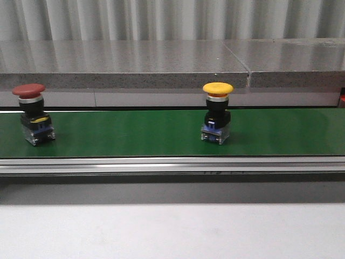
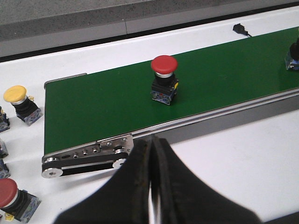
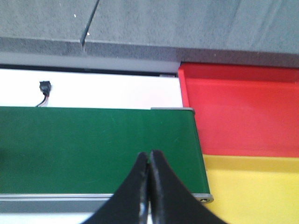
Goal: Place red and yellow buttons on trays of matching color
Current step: 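Reach the right gripper to the yellow button at the belt end and grasp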
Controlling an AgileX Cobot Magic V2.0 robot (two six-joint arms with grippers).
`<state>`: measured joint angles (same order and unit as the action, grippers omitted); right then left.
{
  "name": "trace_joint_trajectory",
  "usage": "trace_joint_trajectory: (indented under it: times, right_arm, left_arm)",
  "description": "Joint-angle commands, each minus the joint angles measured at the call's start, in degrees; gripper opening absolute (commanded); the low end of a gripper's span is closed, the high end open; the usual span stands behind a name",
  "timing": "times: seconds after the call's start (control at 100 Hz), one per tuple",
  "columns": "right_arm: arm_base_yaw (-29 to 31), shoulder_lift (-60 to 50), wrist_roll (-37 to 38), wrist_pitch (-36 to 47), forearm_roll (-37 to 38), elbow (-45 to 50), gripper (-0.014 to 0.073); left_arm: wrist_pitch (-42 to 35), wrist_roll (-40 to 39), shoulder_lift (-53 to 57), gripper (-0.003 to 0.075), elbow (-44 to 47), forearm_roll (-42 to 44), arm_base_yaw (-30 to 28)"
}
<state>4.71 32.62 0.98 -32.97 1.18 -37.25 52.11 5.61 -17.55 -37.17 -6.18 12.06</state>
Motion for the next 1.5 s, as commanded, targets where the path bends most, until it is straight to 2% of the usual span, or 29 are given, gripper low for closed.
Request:
trace_joint_trajectory:
  times: [0.0, 0.13, 0.26, 0.61, 0.7, 0.91, 0.97, 1.11, 1.49]
  right_arm:
    - [-0.08, 4.66, -0.27, 0.24, -0.06, -5.16, -0.0067]
    - [-1.13, 10.64, -0.27, -5.11, -0.25, -9.80, -0.0067]
    - [-4.78, 15.45, -0.62, -10.29, -0.30, -14.09, -0.0067]
    - [-14.36, 29.13, -0.98, -17.16, -0.38, -23.99, -0.0056]
    - [-16.39, 32.44, -0.98, -18.16, -0.81, -27.31, 0.0034]
    - [-20.79, 39.00, -0.98, -21.73, -0.87, -34.59, 0.0422]
    - [-21.33, 40.69, -0.98, -22.37, -0.87, -36.05, 0.0469]
    - [-22.20, 44.41, -0.98, -22.06, -1.18, -39.31, 0.0477]
    - [-22.88, 51.41, -0.98, -29.41, -3.76, -44.09, 0.0477]
  left_arm:
    - [-3.69, -0.10, -0.60, -0.0020, -1.32, -0.35, 0.43]
    - [-3.69, -0.10, -0.60, -0.0020, -1.32, -0.35, 0.43]
    - [-3.69, -0.10, -0.60, -0.0020, -1.32, -0.35, 0.43]
    - [-3.69, -0.10, -0.60, -0.0020, -1.32, -0.35, 0.43]
    - [-3.69, -0.10, -0.60, -0.0020, -1.32, -0.35, 0.43]
    - [-3.69, -0.10, -0.60, -0.0020, -1.32, -0.35, 0.43]
    - [-3.69, -0.10, -0.60, -0.0020, -1.32, -0.35, 0.43]
    - [-3.69, -0.10, -0.60, -0.0020, -1.32, -0.35, 0.43]
    - [-3.69, -0.10, -0.60, -0.0020, -1.32, -0.35, 0.43]
